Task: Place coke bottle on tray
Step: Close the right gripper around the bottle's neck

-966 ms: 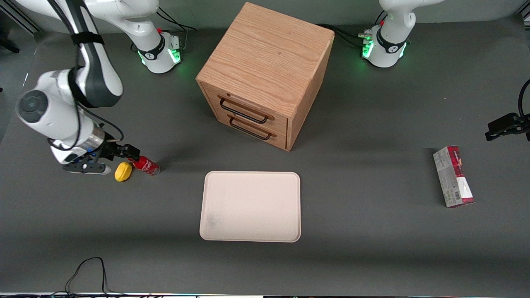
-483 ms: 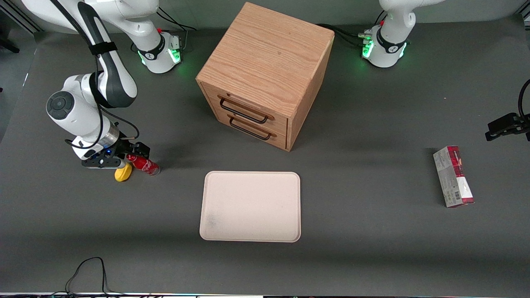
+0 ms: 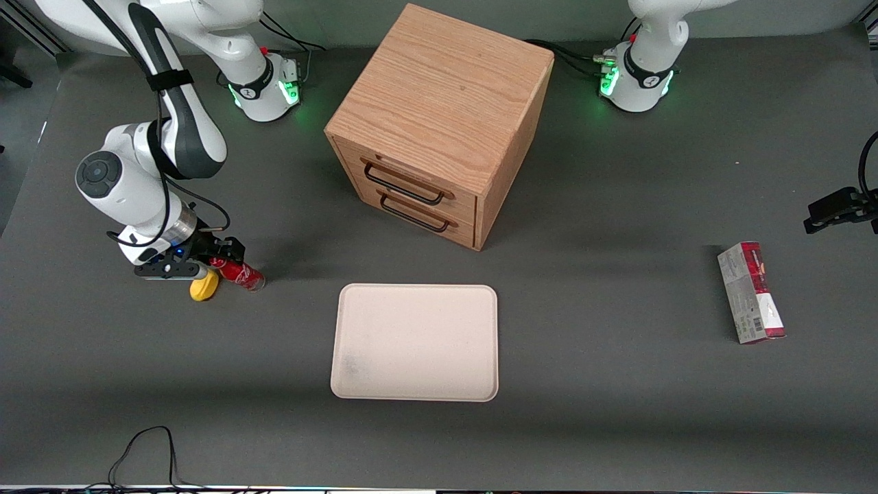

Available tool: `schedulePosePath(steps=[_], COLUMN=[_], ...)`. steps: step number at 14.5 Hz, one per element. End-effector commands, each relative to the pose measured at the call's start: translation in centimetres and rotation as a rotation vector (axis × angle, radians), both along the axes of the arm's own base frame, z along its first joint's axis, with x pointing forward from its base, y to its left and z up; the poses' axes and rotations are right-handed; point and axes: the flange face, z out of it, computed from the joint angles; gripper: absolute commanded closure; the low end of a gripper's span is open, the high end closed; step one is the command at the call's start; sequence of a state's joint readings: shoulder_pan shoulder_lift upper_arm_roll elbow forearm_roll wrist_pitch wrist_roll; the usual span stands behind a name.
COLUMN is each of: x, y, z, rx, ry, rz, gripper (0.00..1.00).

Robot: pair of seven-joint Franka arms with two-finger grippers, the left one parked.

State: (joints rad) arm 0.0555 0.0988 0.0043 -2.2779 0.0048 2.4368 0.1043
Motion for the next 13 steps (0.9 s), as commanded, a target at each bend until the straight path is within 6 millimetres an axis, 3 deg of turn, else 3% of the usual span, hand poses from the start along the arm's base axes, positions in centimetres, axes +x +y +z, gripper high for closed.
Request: schedulePosePath(steps=[1,4,7,11,13], x=[0.1,0.2,1.7,4.4,5.8], y=[-0.4,-0.5,-0.3,-0.1,0.1], z=[0.6,0.7,3.0,8.8,12.9], rx=[0.012,0.011,0.016,0.017,0.020], ry=[-0.021,-0.022,-0.053,-0.022,-0.020], rz=[0.010,0.010,-0.006,-0.010,-0.037], gripper=[1.00,1.00,1.00,1.00,1.00])
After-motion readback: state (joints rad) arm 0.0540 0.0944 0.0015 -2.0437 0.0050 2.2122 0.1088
